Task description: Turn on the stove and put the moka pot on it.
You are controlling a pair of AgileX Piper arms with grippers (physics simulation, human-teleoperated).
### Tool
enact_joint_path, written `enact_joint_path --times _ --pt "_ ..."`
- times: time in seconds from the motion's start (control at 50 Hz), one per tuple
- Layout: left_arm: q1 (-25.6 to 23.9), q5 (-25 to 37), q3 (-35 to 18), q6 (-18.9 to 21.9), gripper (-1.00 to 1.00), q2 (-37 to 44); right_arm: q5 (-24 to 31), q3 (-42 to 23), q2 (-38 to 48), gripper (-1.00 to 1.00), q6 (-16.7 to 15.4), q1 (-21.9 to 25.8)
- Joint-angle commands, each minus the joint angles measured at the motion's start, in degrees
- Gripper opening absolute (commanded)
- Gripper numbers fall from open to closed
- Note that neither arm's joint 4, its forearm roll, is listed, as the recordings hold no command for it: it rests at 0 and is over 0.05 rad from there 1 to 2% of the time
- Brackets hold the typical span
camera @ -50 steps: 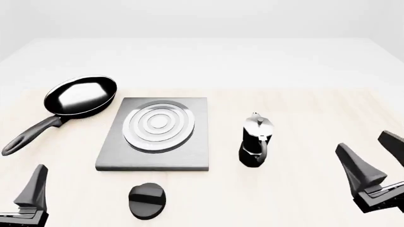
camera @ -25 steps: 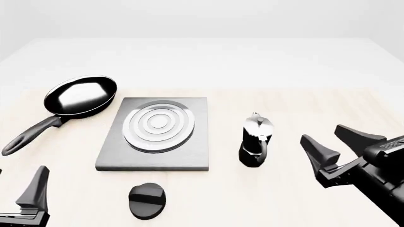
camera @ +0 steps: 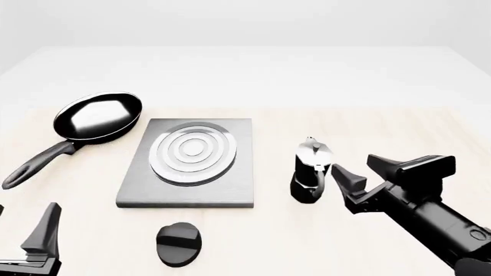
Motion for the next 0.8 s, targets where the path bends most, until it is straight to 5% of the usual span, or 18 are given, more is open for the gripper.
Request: enact_joint_path --times 0.02,0.8 --pt "-0.05 0.10 0.00 0.19 1.00 0.00 -6.81 -0.44 9.48 1.00 1.41 0.92" --pt "0.06 -0.09 0.00 0.12 1.00 0.00 -20.82 0.53 27.64 1.00 3.75 2.04"
